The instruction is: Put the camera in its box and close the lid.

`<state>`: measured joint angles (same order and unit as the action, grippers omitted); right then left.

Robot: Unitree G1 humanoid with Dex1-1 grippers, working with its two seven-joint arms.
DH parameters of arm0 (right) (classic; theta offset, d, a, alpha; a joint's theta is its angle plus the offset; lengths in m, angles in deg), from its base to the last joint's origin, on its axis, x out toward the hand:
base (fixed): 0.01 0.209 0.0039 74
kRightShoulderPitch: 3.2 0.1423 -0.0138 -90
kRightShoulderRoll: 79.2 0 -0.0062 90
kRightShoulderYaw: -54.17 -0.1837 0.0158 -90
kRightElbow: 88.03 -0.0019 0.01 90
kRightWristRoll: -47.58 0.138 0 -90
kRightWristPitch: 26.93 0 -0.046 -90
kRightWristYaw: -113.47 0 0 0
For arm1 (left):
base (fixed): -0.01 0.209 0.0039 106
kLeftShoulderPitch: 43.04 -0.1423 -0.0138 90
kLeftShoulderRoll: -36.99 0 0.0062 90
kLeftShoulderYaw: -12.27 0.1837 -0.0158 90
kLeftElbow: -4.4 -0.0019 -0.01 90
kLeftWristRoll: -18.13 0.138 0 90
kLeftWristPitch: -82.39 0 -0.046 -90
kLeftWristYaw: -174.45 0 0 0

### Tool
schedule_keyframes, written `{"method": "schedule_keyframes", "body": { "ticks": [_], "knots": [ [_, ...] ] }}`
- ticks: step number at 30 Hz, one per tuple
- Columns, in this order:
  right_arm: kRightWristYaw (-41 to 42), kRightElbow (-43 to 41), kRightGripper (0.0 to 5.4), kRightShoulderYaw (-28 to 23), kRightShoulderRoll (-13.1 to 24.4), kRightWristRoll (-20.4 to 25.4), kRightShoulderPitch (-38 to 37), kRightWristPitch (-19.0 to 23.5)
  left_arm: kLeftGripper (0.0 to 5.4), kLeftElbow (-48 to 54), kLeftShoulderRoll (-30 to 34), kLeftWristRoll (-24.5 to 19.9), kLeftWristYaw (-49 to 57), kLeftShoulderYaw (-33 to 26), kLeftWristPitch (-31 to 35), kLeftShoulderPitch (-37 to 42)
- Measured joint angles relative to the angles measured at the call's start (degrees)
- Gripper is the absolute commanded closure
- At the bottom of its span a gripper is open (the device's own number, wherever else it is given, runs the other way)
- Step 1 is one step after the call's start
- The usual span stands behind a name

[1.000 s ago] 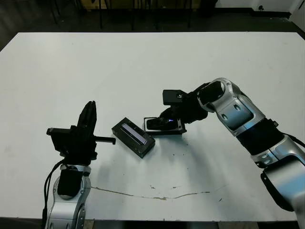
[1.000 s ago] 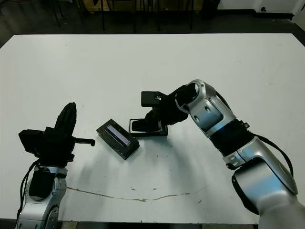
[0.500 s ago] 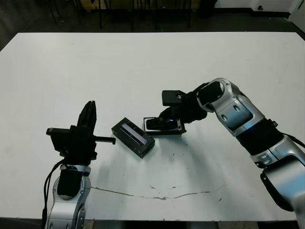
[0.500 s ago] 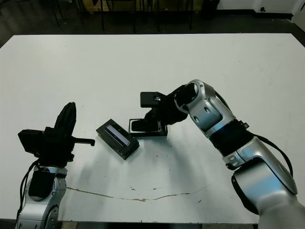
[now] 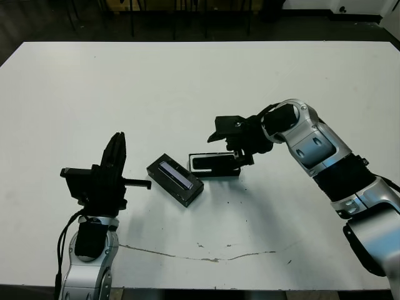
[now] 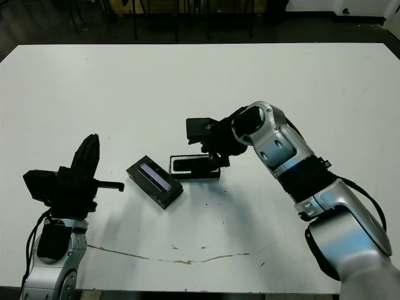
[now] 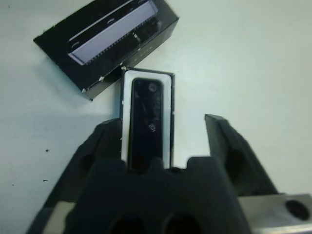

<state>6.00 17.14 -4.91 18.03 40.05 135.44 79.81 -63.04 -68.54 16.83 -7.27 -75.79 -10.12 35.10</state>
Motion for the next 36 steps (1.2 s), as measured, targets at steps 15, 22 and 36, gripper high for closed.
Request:
{"method": "schedule_keyframes", "body": {
  "ticks": [15, 22, 36],
  "knots": [
    [2.2, -3.6, 0.01, -11.3, 4.0, 10.8, -0.3, 4.0, 5.40, 0.0, 0.0, 0.0, -0.2, 0.0, 0.0, 0.0],
    [-16.2, -19.0, 0.12, -26.2, 4.1, 16.3, -10.3, 13.8, 5.40, 0.0, 0.0, -0.3, -0.3, -0.3, 0.0, 0.0],
    [-38.1, -35.8, 2.45, -22.5, 0.9, 7.5, -31.4, 1.7, 5.40, -0.1, 0.0, -0.3, -0.3, -0.4, -0.2, 0.0]
  ]
}}
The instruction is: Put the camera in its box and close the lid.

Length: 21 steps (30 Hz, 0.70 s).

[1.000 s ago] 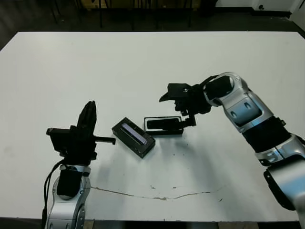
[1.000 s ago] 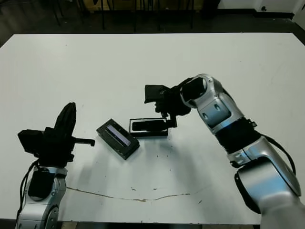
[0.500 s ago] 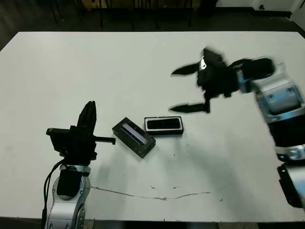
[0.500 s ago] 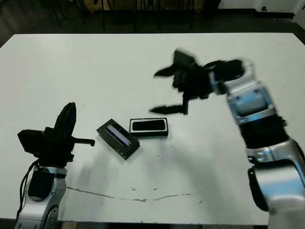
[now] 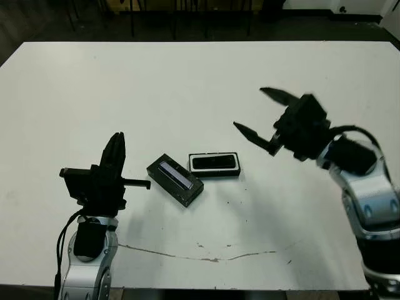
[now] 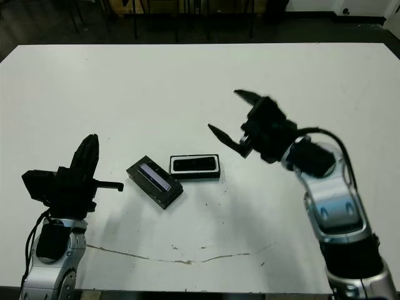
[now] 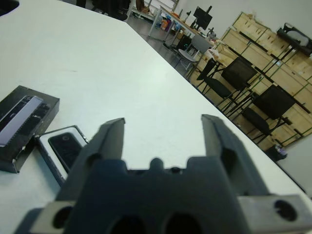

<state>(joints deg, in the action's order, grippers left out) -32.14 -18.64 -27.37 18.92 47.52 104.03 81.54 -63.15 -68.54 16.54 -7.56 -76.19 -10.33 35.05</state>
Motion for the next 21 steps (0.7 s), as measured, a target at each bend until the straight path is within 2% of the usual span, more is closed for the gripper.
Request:
{"method": "schedule_keyframes", "body": {
  "ticks": [9, 16, 21],
  "knots": [
    [-6.0, -1.8, 4.08, 5.9, -0.6, -8.7, -1.7, -0.5, 5.40, 0.0, 0.0, 0.0, 0.0, 0.0, -0.1, 0.0],
    [-8.7, 3.1, 5.39, 8.8, -1.5, -13.7, -1.7, -5.4, 5.40, 0.0, 0.0, -0.2, 0.0, 0.1, -0.1, 0.0],
    [-8.1, 5.6, 5.39, 10.1, -2.3, -13.9, -1.8, -6.1, 5.40, 0.1, 0.0, -0.2, 0.0, 0.1, -0.1, 0.0]
  ]
}}
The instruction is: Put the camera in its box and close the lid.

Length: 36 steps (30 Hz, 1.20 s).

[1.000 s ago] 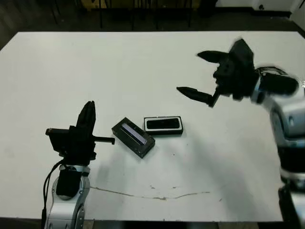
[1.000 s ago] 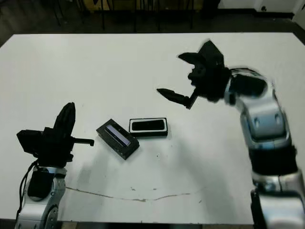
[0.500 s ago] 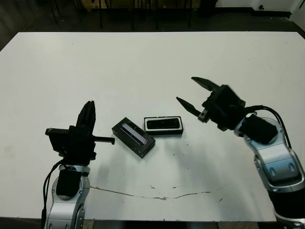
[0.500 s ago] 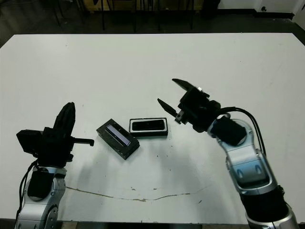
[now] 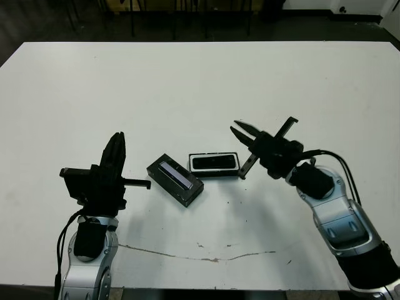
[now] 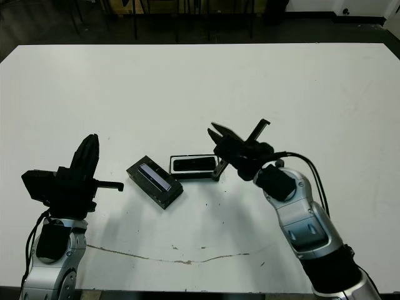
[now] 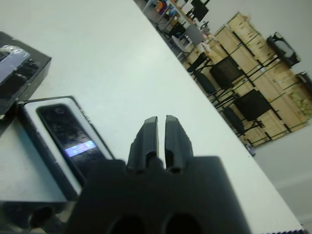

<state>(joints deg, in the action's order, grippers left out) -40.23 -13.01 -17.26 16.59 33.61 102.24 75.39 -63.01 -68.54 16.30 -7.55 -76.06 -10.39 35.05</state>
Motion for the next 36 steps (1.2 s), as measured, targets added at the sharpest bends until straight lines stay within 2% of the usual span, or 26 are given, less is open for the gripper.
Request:
{"method": "schedule_keyframes", "body": {
  "ticks": [9, 15, 26, 32, 36],
  "knots": [
    [2.4, 0.1, 5.39, 3.2, -0.5, -0.4, -3.5, 0.1, 5.40, 0.1, 0.0, 0.0, 0.0, 0.0, 0.2, 0.0],
    [4.8, 0.8, 5.39, 4.9, 1.0, -1.8, -5.2, 0.1, 5.40, 0.2, 0.0, 0.0, 0.0, -0.1, 0.3, -0.2],
    [6.5, 0.7, 5.39, 5.2, 2.2, -2.6, -4.8, 0.6, 5.40, 0.2, 0.0, 0.0, 0.0, -0.5, 0.2, -0.1],
    [5.7, 1.2, 5.39, 2.7, 1.0, -0.9, -5.0, 1.5, 5.40, 0.3, 0.0, -0.1, -0.2, -0.6, 0.4, -0.2],
    [4.8, -0.7, 5.39, -2.7, 0.0, 4.1, -5.6, 1.5, 5.40, 1.0, 0.0, -0.4, -0.2, -0.7, 0.5, -0.3]
  ]
}}
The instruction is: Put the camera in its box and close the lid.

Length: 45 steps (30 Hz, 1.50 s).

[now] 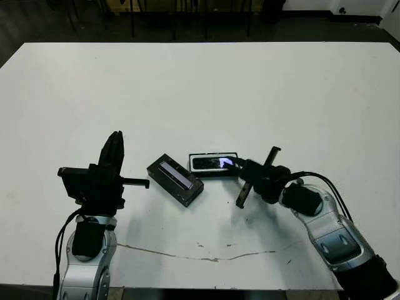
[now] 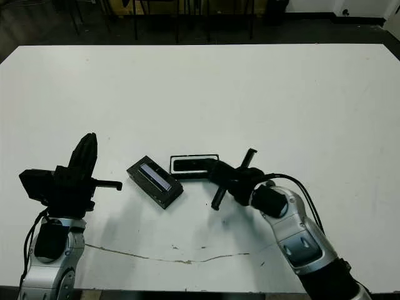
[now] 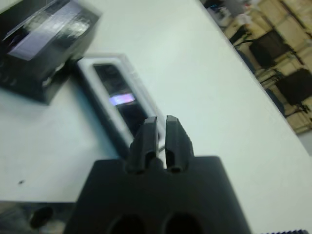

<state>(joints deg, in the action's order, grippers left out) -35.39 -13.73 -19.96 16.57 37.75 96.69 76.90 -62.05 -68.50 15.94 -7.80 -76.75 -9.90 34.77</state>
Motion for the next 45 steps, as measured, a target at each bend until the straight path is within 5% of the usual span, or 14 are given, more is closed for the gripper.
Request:
{"method": "schedule_keyframes", "body": {
  "ticks": [3, 7, 10, 15, 25, 31, 39, 45],
  "knots": [
    [-0.2, -4.0, 5.39, -6.1, -0.9, 6.9, -0.1, 1.8, 5.40, 0.8, 0.1, -0.1, -0.3, -0.1, 0.0, -0.1],
    [0.4, -9.7, 5.39, -13.9, -1.6, 18.3, 0.4, 10.1, 5.40, 3.3, 0.6, 0.0, -1.3, -0.5, 0.6, -0.2],
    [1.0, -11.6, 5.39, -17.5, -0.6, 22.6, 1.0, 11.7, 5.40, 6.4, 2.2, -0.1, -3.0, -1.1, 3.0, -0.3],
    [1.3, -12.6, 5.39, -19.6, 2.1, 24.5, 1.5, 12.3, 5.40, 11.5, 6.8, -2.4, -9.1, -3.3, 9.0, 1.2],
    [0.2, -12.7, 5.39, -19.2, 3.6, 24.5, 2.1, 12.4, 5.40, 17.9, 29.8, -8.7, -25.3, -9.0, 26.1, 8.3],
    [-0.4, -12.7, 5.39, -18.9, 3.8, 24.2, 2.0, 12.4, 5.40, 13.5, 40.3, -10.2, -34.7, -10.1, 27.8, 13.0],
    [-0.8, -13.3, 5.39, -18.7, 5.0, 23.7, 1.8, 12.4, 5.40, 6.3, 53.9, -7.1, -49.7, -0.2, 29.4, 22.5],
    [-0.8, -13.7, 5.39, -18.6, 5.5, 23.7, 1.7, 12.5, 5.40, -0.8, 56.6, -4.7, -59.0, 9.4, 31.8, 30.3]
  ]
}}
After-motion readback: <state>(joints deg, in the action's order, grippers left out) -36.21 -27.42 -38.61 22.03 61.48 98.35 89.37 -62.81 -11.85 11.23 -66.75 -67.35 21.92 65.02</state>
